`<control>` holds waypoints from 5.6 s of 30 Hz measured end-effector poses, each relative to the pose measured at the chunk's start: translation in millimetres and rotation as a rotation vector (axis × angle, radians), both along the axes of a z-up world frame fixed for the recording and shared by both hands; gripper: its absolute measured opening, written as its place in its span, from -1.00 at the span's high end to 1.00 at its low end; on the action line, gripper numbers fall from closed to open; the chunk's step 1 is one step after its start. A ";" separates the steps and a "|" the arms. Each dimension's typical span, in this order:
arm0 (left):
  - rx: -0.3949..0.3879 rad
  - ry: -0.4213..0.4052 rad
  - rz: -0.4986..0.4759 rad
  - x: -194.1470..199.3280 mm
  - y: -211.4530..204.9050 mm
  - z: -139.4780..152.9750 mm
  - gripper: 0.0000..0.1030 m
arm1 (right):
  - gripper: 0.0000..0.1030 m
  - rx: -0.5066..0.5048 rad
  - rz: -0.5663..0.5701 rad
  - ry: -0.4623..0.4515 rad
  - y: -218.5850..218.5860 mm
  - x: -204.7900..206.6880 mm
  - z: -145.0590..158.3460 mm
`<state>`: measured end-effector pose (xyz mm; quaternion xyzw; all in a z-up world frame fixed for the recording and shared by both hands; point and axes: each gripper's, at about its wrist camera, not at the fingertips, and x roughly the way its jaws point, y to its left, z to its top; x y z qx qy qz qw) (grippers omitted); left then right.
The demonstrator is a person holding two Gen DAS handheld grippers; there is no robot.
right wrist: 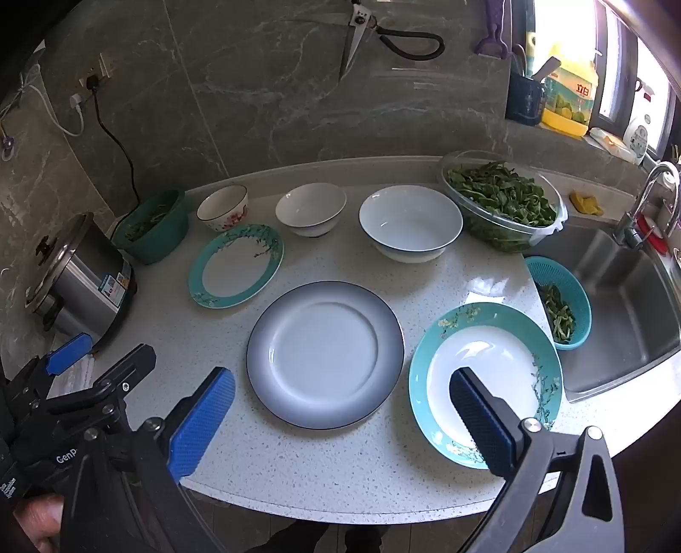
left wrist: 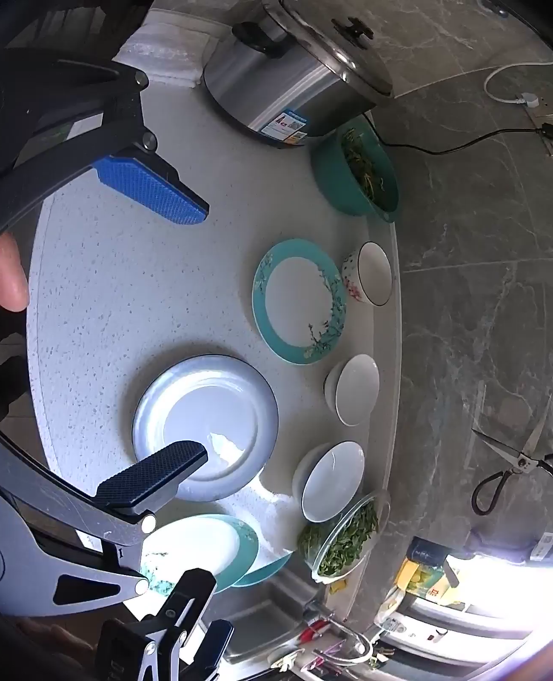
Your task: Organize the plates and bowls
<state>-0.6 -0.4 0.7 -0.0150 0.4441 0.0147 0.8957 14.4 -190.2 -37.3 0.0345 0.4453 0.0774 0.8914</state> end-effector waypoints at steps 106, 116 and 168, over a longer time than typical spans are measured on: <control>-0.204 0.231 -0.066 47.8 49.6 -109.7 -0.98 | -1.00 0.240 0.177 0.059 -26.9 43.2 -22.4; -0.280 0.335 -0.109 81.5 26.3 -179.5 -0.09 | -0.65 0.411 0.407 0.269 -60.3 141.1 -88.8; -0.325 0.406 0.082 125.9 -13.1 -201.2 0.54 | 0.62 0.216 0.524 0.597 -50.2 219.1 -172.8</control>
